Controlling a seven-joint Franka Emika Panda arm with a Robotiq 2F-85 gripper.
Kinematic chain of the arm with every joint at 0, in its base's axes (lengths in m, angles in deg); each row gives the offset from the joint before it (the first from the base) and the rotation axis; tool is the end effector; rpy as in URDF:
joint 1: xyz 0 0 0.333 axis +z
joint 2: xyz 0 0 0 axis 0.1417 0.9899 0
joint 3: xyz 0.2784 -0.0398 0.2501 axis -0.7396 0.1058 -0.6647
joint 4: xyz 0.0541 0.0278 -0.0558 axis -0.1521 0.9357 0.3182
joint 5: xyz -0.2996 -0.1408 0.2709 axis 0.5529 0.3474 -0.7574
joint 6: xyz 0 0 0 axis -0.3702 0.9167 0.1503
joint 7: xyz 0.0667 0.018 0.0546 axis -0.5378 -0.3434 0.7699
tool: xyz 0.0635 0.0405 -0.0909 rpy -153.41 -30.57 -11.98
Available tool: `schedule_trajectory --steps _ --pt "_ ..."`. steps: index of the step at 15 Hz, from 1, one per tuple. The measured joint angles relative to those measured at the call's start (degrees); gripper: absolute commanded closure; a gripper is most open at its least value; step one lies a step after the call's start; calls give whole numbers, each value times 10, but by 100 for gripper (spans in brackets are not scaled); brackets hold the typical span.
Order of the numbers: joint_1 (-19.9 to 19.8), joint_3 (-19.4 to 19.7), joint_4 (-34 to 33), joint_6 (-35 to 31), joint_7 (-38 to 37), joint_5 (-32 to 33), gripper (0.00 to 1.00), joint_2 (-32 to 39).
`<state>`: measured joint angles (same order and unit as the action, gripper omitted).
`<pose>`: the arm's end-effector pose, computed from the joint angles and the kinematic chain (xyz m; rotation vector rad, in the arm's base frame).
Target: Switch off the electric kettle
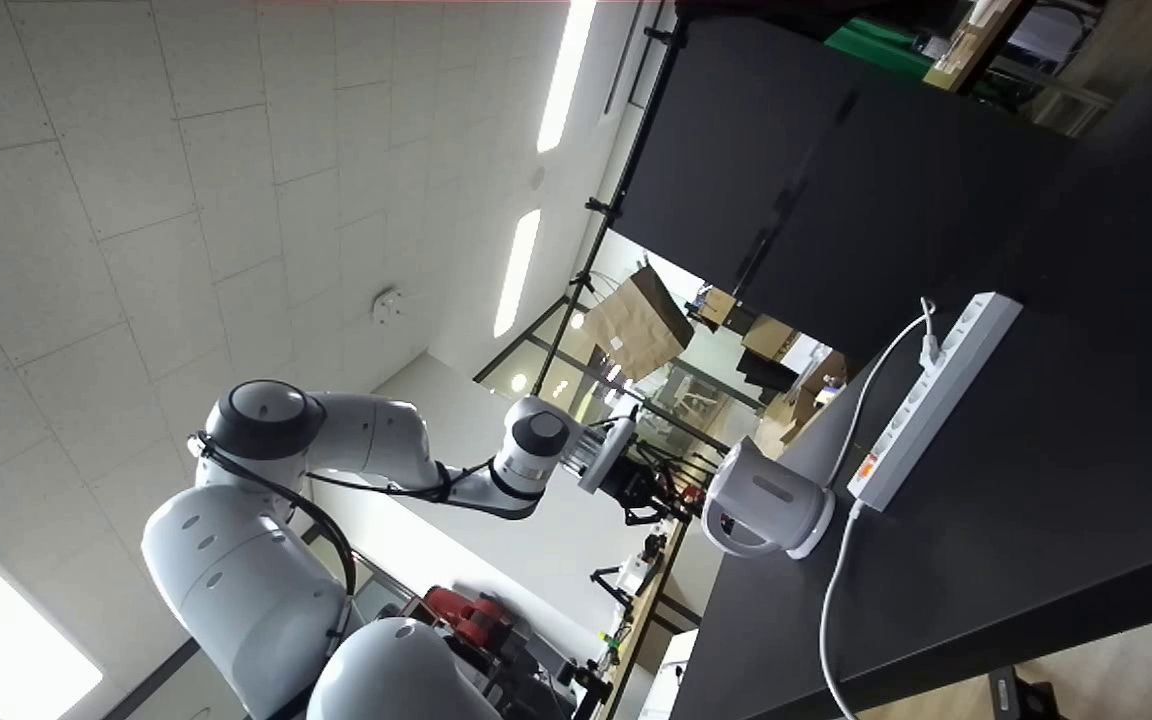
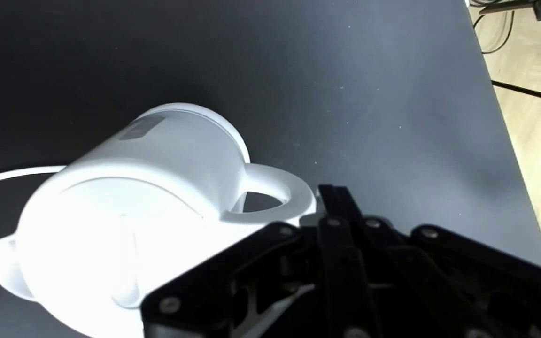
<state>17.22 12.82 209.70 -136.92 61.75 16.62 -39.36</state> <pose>0.5380 0.2099 0.3291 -2.6982 -1.5607 0.0009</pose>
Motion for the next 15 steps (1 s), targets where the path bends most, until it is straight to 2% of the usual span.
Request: schedule_trajectory --steps 9,15 --pt "0 -9 -4 -34 33 3 100 26" --pt "0 -14 -4 -85 43 29 100 43"
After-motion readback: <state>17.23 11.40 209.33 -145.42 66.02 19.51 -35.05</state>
